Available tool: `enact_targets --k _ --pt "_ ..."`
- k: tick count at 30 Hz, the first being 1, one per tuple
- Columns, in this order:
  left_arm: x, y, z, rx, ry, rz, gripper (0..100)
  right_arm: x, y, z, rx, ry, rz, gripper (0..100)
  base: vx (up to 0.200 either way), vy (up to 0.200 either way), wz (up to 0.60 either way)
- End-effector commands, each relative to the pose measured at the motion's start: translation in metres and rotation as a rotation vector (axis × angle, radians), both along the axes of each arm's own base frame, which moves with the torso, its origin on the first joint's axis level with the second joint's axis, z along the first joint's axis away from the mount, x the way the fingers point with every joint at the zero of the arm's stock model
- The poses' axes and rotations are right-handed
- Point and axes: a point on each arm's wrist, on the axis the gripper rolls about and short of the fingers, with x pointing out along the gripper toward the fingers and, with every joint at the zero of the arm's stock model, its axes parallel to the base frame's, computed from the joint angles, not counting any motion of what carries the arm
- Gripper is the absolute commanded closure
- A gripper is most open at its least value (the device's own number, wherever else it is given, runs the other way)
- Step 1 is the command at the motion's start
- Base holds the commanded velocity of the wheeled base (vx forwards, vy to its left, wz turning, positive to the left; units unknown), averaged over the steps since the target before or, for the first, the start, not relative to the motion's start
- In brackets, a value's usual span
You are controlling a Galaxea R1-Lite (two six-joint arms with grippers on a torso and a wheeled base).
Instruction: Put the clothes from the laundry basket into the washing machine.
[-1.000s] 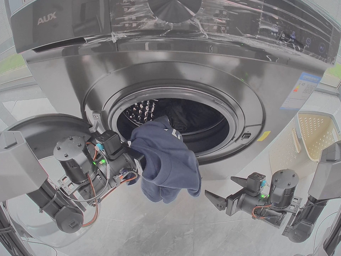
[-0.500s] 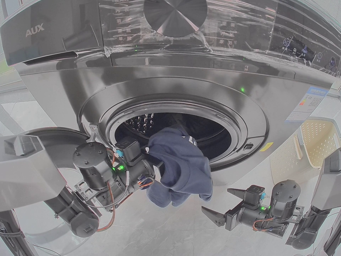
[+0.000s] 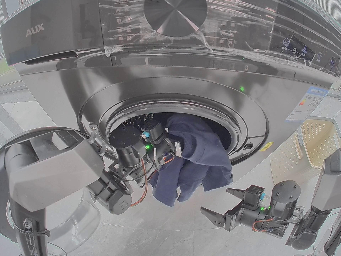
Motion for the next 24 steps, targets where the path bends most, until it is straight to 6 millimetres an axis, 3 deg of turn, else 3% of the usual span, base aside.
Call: enact_targets --k 1,4,10,17,20,24 --pt "0.038 -0.011 -0.028 0.02 0.036 0.045 100 0.001 0.0 0.0 -0.001 0.001 -0.002 0 0.0 0.0 0.0" --pt "0.049 -0.016 -0.027 0.025 0.043 0.051 100 0.001 0.001 -0.001 -0.002 0.002 0.0 0 0.0 0.0 0.0" --pt "0.089 -0.019 -0.017 -0.008 0.012 0.133 100 0.001 0.0 -0.001 -0.003 0.003 -0.002 0 0.0 0.0 0.0" --pt "0.127 -0.016 0.011 -0.073 -0.043 0.249 100 0.002 0.0 -0.001 0.0 0.003 -0.007 0 0.0 0.0 0.0" --pt "0.132 -0.019 0.022 -0.091 -0.057 0.255 100 0.002 0.0 -0.001 0.0 0.003 -0.005 0 0.0 0.0 0.0" --pt "0.13 -0.022 0.021 -0.09 -0.051 0.248 100 0.002 0.0 -0.002 -0.002 0.004 -0.007 0 0.0 0.0 0.0"
